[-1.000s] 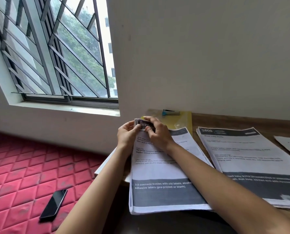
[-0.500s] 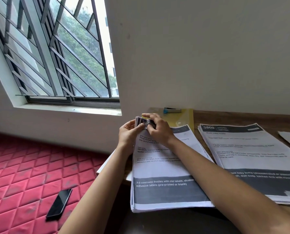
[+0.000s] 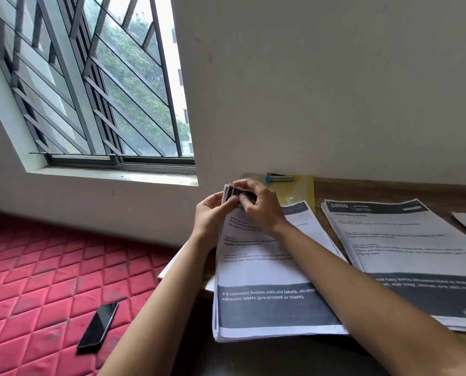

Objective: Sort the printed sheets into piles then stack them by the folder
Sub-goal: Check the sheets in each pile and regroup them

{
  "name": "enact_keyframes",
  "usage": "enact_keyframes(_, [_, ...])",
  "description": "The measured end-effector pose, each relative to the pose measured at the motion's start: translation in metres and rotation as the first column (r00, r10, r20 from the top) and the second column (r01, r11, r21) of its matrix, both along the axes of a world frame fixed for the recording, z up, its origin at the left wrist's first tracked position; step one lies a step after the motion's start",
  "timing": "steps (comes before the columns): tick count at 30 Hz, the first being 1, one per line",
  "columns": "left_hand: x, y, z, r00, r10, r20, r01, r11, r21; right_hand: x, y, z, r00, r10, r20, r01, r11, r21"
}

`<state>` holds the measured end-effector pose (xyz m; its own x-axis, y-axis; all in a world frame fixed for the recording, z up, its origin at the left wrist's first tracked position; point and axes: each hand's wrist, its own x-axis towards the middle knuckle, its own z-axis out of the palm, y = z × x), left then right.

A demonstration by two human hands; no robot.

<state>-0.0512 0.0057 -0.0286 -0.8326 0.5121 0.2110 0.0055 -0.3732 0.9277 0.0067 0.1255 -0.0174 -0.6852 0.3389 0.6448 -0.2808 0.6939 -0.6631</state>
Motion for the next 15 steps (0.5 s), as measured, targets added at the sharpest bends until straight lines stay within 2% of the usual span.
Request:
enact_keyframes(8, [0.007, 0.0, 0.005, 1.0, 0.024, 0.019, -0.024, 1.0, 0.003, 0.003, 0.003, 0.0, 1.0, 0.002, -0.026, -0.002, 1.0, -0.026])
enact_keyframes(15, [0.012, 0.0, 0.012, 0.992, 0.033, 0.12, -0.034, 0.999, 0.004, 0.009, 0.002, 0.005, 0.996, -0.003, -0.084, 0.0, 0.999, -0.037])
